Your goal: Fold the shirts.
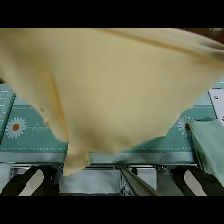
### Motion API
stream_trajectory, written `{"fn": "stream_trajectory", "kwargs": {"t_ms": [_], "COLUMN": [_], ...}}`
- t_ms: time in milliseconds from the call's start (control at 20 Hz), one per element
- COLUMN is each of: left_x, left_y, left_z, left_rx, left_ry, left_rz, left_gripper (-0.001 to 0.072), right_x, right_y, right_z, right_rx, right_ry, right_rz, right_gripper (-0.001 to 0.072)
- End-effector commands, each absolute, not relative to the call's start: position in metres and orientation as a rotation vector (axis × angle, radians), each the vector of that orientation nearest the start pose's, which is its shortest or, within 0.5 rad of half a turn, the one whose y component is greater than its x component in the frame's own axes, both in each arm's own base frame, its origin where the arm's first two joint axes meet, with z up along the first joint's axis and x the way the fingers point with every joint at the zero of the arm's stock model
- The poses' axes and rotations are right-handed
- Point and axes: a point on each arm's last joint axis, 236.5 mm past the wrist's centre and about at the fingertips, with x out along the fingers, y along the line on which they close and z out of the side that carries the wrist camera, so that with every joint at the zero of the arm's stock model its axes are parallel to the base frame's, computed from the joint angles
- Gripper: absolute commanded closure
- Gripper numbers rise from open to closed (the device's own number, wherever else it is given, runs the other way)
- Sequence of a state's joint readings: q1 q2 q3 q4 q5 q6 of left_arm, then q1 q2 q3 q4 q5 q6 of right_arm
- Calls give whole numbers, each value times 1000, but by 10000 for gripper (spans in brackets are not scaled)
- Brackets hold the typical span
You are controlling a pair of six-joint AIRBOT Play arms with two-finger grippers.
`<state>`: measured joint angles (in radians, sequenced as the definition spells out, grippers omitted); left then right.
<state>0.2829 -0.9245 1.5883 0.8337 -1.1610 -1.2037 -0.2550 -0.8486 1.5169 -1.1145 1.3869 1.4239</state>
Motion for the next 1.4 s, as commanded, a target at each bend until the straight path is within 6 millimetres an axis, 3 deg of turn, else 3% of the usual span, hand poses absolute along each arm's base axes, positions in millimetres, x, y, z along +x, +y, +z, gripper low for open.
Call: {"fn": "stream_trajectory", "kwargs": {"t_ms": [0, 150, 300, 450, 600, 650, 700, 750, 850, 900, 950, 1100, 1150, 1250, 1350], "left_x": [432, 498, 541, 567, 571, 569, 564, 554, 519, 499, 474, 401, 379, 332, 295], "left_y": [-78, -93, -108, -122, -139, -145, -149, -152, -147, -135, -115, -45, -29, -14, -24], "left_z": [277, 212, 158, 115, 77, 69, 61, 56, 53, 49, 41, 2, -8, -35, -55], "left_rx": [-244, -321, -402, -497, -630, -656, -659, -660, -659, -668, -686, -638, -632, -689, -822], "left_ry": [539, 599, 640, 669, 759, 788, 820, 871, 1015, 1103, 1222, 1509, 1546, 1566, 1506], "left_rz": [-486, -462, -412, -380, -409, -424, -439, -468, -562, -590, -578, -396, -333, -216, -176], "left_gripper": [686, 686, 686, 685, 680, 578, 253, 6, 5, 6, 8, 8, 8, 8, 8], "right_x": [387, 458, 520, 571, 604, 610, 610, 605, 585, 569, 541, 427, 410, 396, 379], "right_y": [-2, -13, -16, -11, -2, 3, 7, 9, -2, -13, -26, -77, -90, -96, -88], "right_z": [231, 171, 117, 76, 50, 46, 44, 43, 49, 52, 50, 20, 15, 5, -12], "right_rx": [239, 358, 490, 624, 799, 848, 869, 842, 797, 789, 775, 598, 625, 709, 763], "right_ry": [752, 798, 833, 867, 882, 879, 889, 908, 969, 1018, 1104, 1498, 1518, 1398, 1280], "right_rz": [162, 153, 169, 208, 234, 255, 274, 300, 337, 352, 367, 291, 208, 115, 46], "right_gripper": [687, 687, 687, 687, 686, 554, 175, 86, 86, 87, 88, 95, 95, 95, 95]}}
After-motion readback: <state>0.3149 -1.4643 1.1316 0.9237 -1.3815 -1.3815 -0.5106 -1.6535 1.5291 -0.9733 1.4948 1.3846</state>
